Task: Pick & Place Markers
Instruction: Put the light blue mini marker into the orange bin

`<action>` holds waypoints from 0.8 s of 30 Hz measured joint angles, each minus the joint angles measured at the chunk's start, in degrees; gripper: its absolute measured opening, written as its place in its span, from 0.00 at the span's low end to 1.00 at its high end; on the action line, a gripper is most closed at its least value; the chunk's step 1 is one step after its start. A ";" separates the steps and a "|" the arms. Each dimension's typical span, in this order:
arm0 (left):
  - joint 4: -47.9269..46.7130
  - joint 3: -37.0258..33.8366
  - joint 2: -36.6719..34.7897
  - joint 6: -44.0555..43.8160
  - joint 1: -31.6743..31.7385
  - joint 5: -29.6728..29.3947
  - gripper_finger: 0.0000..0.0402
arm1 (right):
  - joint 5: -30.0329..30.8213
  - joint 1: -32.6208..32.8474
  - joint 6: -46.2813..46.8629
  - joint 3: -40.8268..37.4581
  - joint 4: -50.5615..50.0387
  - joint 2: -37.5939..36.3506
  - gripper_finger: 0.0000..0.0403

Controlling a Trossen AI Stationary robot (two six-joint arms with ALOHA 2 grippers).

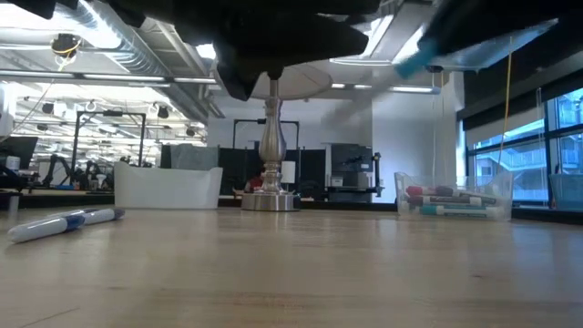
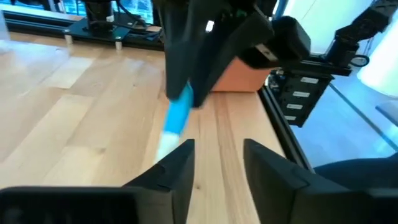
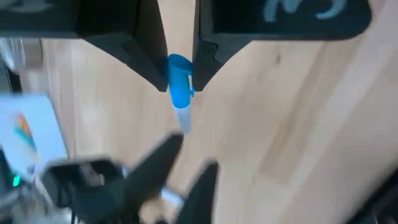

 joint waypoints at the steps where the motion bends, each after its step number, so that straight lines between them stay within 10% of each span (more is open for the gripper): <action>1: -0.12 0.00 0.00 -0.03 0.01 -0.21 0.34 | -0.03 0.40 2.47 1.08 -4.00 0.00 0.13; 12: -13.98 0.02 -0.07 -12.82 0.25 -9.56 0.44 | -15.01 10.66 34.20 17.82 -46.54 0.00 0.14; 24: -17.53 0.00 -0.07 -19.71 1.52 -13.80 0.44 | -26.45 25.10 66.24 23.71 -61.08 -0.09 0.18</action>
